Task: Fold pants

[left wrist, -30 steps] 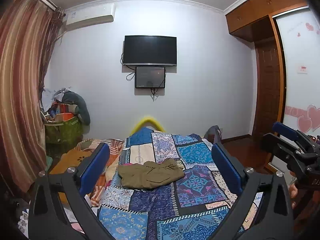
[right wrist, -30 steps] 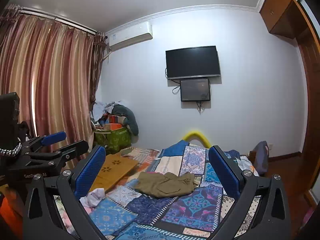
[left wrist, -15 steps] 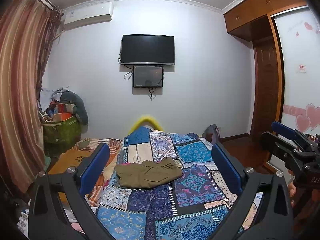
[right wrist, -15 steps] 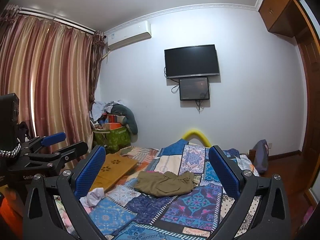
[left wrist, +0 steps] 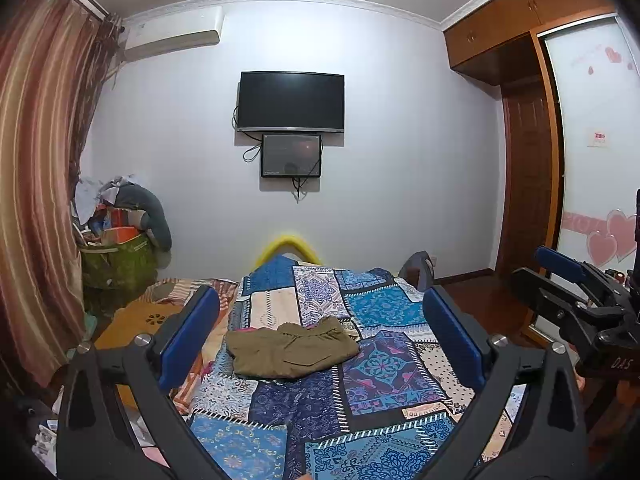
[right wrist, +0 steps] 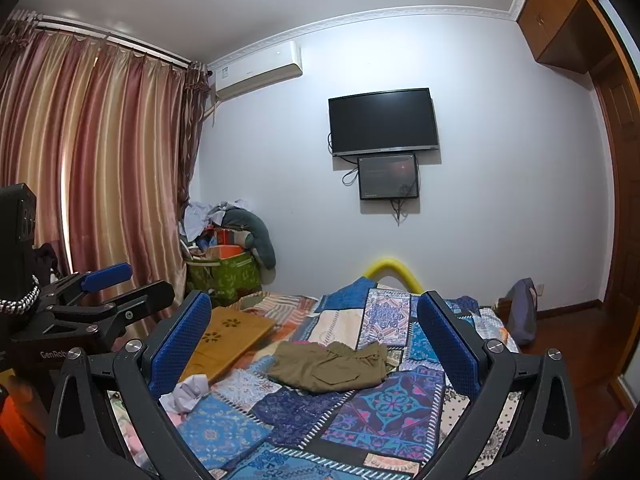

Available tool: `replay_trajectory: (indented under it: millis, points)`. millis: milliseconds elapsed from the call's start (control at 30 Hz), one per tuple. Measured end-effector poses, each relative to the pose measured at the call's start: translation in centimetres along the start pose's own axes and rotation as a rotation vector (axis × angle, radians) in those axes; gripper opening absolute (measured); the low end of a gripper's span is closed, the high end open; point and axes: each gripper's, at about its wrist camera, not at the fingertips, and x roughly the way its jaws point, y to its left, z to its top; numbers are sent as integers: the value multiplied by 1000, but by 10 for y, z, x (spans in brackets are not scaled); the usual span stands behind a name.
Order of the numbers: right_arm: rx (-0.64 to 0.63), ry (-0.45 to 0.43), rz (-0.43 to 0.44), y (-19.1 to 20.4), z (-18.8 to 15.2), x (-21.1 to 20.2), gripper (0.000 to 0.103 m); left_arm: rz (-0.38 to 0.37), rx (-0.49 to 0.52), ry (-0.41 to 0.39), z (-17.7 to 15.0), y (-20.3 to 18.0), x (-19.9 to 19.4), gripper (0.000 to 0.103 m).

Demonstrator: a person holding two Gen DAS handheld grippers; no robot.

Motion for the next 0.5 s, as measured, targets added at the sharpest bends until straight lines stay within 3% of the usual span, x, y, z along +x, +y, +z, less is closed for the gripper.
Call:
replay_trajectory:
  millis: [500]
  points:
    - [8,7,0,-3,-4,1,102,-21,1,14,0,-1,2,103]
